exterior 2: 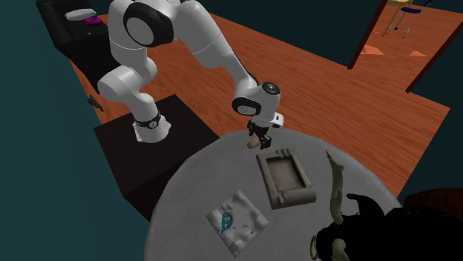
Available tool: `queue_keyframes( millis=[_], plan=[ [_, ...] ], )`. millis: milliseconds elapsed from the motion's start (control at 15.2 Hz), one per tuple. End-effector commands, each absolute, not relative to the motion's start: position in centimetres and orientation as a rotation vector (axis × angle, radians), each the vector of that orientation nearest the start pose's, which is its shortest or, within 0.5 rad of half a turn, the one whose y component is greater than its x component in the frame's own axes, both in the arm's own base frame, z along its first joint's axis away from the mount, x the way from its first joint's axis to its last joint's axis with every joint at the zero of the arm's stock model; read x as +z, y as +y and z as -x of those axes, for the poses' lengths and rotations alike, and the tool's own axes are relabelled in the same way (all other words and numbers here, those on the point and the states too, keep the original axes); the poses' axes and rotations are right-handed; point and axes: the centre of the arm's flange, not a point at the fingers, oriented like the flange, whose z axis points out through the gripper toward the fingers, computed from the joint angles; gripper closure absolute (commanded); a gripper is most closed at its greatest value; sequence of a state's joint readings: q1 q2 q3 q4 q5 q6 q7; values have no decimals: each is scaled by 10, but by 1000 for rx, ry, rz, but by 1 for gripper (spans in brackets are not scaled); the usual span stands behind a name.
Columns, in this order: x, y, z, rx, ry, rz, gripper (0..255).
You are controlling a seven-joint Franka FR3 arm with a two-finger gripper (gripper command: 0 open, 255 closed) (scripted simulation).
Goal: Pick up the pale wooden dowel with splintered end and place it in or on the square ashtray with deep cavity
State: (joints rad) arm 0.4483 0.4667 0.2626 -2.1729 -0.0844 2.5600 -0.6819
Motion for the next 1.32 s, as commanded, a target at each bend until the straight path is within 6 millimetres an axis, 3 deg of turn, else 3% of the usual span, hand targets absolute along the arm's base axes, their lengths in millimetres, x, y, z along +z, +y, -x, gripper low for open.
queue_keyframes(
  millis=[0, 594, 1254],
  plan=[
    [176, 366, -417, 94, -2024, 2304, 255],
    [176, 366, -417, 94, -2024, 2304, 255],
    [229, 366, -417, 94, -2024, 2304, 255]
  ],
)
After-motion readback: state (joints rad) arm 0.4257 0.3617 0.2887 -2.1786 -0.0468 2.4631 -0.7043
